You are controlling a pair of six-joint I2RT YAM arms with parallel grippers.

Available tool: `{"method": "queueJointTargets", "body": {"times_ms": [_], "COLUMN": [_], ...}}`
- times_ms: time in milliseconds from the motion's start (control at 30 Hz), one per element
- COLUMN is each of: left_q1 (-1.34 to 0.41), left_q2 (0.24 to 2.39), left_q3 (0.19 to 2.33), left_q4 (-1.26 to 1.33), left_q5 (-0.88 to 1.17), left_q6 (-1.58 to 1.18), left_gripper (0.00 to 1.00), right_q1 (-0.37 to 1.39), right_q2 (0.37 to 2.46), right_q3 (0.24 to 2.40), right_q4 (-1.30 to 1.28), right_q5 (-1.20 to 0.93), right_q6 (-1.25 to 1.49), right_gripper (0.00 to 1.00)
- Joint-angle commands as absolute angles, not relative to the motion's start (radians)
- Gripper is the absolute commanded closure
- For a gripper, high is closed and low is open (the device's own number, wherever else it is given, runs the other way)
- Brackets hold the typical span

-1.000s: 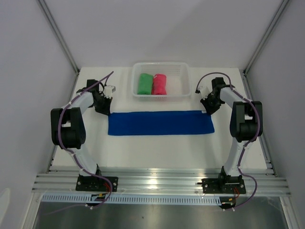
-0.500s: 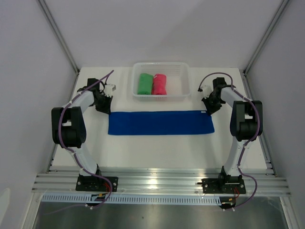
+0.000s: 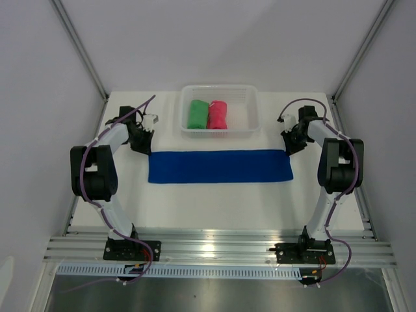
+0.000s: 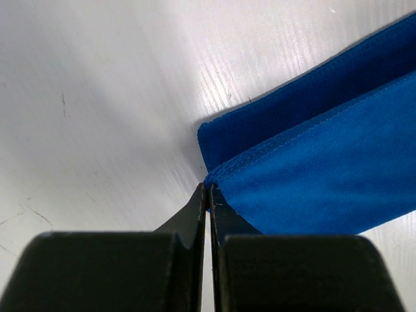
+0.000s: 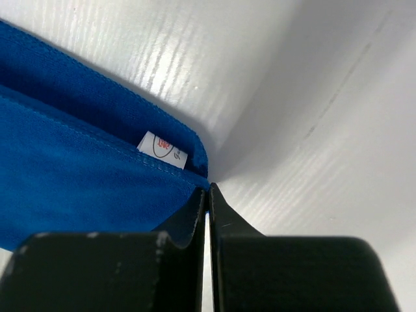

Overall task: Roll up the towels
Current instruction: Fold the towel

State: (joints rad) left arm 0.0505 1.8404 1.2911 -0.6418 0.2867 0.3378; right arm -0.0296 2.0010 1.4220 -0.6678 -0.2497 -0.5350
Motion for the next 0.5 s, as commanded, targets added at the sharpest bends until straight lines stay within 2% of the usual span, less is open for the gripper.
{"method": "queueJointTargets", "body": {"times_ms": [0,467], "left_q1": [0.049,0.048], "left_q2": [1.839,1.856], "left_q3": [1.344,1.348], "left_q4": [-0.629,-0.624], "left_q5": [0.261,0.233], "left_q6": [0.318,0.322], "left_gripper": [0.99,0.99], "right_q1": [-0.055,-0.055], "right_q2": [1.928,1.994], "right_q3": [1.419,1.509], "right_q4": [-0.595,-0.566], "right_q5": [-0.261,-0.279], "right_q6": [-0.506,-0.443], "right_gripper": [1.0,1.0]}}
